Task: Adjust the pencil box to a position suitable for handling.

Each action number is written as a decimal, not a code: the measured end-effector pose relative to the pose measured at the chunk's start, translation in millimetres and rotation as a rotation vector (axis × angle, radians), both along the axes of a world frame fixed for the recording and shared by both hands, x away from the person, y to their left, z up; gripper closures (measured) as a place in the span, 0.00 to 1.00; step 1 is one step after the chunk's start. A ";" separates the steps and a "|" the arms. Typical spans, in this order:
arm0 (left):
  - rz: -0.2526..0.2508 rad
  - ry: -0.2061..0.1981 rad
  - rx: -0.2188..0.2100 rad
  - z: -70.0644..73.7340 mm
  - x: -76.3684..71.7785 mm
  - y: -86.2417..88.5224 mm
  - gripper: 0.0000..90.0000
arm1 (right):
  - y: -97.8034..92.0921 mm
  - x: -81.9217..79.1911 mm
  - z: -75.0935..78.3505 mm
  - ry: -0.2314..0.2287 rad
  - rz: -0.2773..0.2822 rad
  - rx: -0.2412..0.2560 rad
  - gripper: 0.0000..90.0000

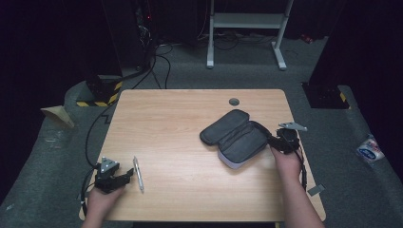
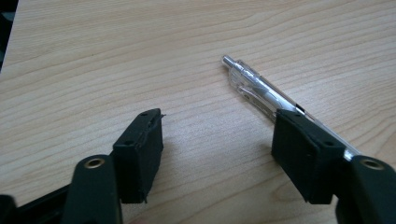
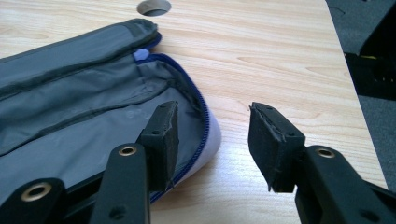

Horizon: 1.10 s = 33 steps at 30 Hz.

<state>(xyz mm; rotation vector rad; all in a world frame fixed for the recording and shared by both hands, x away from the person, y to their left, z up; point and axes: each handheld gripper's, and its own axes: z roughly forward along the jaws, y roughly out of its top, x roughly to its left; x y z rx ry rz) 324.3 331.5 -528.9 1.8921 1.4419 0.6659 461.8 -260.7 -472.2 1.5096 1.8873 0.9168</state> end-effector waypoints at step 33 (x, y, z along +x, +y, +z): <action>-0.156 -0.099 -0.022 32.4 -13.1 -62.1 0.77 | 8.6 -25.0 -22.0 0.031 0.076 0.007 0.88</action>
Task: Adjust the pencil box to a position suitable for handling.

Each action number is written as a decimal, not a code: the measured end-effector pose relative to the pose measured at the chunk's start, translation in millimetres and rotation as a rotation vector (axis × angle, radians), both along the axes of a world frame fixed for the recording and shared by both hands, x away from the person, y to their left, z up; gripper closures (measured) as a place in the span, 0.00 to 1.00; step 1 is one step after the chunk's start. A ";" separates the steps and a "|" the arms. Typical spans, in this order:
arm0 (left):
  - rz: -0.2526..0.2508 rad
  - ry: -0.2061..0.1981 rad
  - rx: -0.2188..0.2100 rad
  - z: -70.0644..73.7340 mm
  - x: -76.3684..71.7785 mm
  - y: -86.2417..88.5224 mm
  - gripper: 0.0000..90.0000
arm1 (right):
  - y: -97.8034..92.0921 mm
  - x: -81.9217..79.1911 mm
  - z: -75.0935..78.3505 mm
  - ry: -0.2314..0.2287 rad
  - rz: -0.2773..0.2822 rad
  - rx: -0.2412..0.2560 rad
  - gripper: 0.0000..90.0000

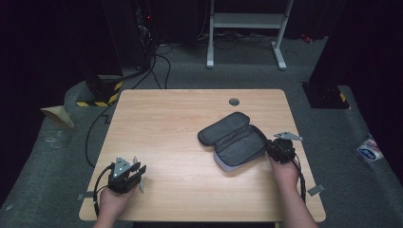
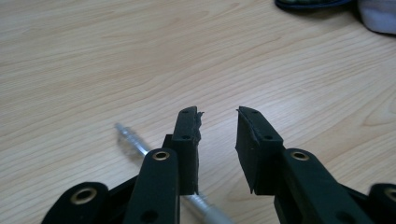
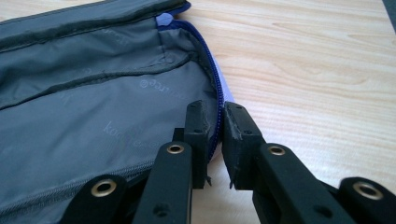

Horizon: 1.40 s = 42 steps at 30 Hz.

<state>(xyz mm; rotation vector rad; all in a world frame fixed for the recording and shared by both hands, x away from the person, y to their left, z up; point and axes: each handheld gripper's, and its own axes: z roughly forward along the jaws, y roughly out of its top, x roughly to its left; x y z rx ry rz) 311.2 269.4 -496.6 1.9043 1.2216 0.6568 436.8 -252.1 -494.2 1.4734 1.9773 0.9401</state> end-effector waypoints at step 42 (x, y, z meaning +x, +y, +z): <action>-0.195 0.012 -0.192 5.6 39.4 -121.3 0.62 | 74.0 -97.9 -14.7 -0.082 0.227 0.043 0.83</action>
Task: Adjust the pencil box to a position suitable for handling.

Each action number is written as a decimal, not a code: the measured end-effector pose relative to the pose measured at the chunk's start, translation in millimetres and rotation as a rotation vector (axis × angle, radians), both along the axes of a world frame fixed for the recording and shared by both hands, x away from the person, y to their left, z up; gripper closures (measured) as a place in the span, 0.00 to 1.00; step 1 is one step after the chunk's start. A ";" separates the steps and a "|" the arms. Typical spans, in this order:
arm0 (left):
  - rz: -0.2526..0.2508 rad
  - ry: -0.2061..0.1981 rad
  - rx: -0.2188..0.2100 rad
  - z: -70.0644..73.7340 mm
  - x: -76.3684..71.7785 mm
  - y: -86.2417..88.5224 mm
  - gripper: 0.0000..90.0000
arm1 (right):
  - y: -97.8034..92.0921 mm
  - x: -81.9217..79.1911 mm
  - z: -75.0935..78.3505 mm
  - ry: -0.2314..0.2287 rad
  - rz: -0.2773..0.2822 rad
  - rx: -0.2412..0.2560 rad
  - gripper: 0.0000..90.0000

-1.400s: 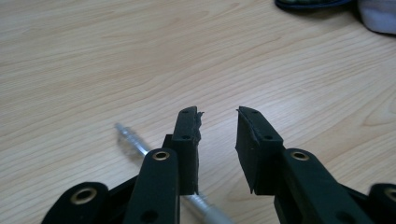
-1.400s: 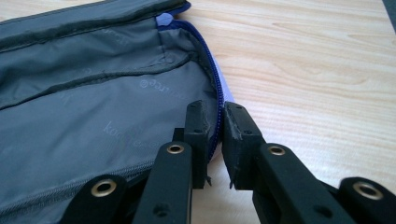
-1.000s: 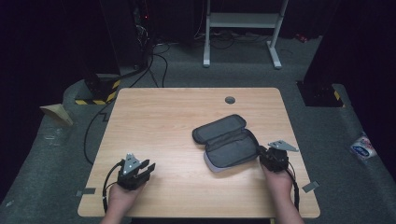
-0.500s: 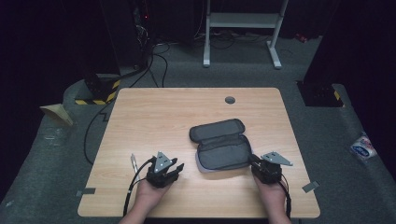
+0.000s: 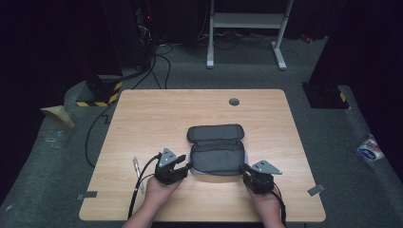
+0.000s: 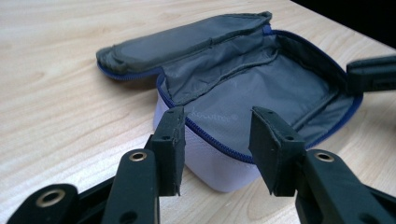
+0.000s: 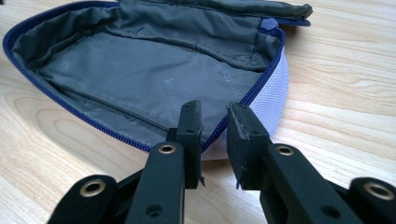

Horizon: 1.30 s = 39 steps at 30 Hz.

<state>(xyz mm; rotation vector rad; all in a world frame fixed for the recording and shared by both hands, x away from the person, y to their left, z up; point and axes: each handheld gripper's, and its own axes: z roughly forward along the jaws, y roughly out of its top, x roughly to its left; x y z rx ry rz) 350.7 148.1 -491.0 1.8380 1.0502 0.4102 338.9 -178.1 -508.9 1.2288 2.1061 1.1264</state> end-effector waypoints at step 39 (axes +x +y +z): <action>0.123 0.052 0.021 -12.8 4.2 35.8 0.78 | 46.8 11.2 -3.0 -0.008 0.107 0.014 0.78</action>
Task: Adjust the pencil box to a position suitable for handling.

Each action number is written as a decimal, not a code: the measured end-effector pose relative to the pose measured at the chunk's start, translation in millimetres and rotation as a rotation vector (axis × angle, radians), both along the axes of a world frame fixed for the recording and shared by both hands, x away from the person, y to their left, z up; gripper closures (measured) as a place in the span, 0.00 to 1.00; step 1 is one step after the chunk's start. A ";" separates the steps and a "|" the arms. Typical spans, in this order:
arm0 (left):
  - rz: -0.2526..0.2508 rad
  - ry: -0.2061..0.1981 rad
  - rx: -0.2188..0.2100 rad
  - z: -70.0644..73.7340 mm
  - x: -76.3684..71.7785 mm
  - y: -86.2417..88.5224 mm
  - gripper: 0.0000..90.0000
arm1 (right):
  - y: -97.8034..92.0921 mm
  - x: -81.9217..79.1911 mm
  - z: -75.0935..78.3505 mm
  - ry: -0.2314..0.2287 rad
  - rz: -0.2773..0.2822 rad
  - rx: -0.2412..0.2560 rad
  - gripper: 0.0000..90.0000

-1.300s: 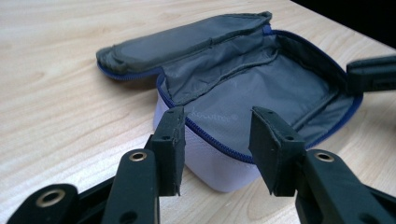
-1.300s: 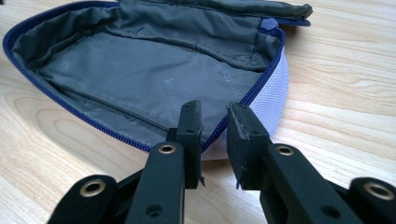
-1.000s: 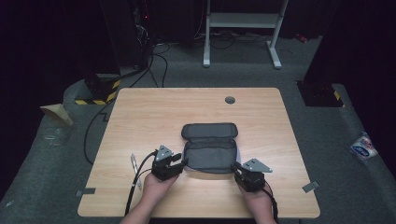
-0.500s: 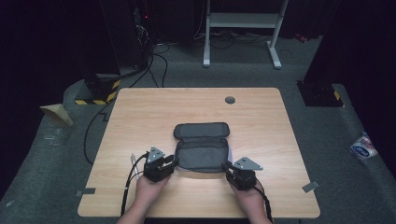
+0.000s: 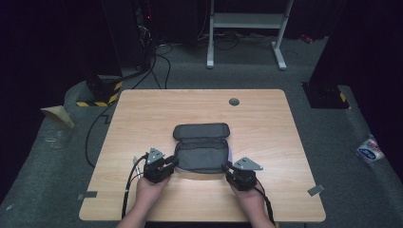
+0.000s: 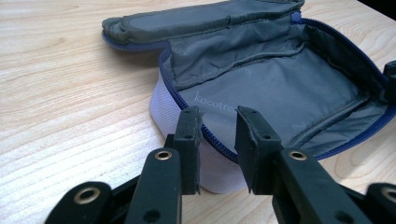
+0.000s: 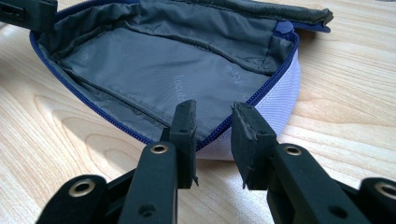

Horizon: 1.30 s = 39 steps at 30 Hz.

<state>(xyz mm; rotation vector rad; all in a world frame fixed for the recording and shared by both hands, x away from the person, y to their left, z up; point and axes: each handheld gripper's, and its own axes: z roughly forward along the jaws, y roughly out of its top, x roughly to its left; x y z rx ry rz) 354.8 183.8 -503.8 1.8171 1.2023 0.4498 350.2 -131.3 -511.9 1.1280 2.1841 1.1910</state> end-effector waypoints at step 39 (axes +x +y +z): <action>0.067 -0.075 0.054 18.7 -11.3 36.9 0.74 | -52.4 -3.1 21.0 -0.045 -0.119 0.041 0.61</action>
